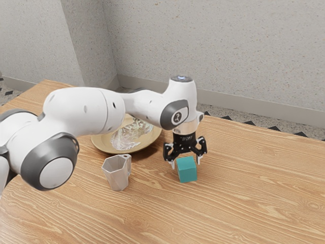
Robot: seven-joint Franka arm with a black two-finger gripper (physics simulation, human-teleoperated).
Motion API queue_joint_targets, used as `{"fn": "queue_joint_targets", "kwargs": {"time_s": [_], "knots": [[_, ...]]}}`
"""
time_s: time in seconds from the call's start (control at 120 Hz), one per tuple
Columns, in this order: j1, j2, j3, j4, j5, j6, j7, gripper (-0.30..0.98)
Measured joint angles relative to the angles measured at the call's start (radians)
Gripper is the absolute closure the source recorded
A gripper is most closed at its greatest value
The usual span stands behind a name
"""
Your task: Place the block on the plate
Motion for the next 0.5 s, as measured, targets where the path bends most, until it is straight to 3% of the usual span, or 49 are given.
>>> {"fn": "queue_joint_targets", "kwargs": {"time_s": [0.5], "knots": [[0.006,0.001,0.001,-0.023,-0.007,0.042,0.029,0.21]]}}
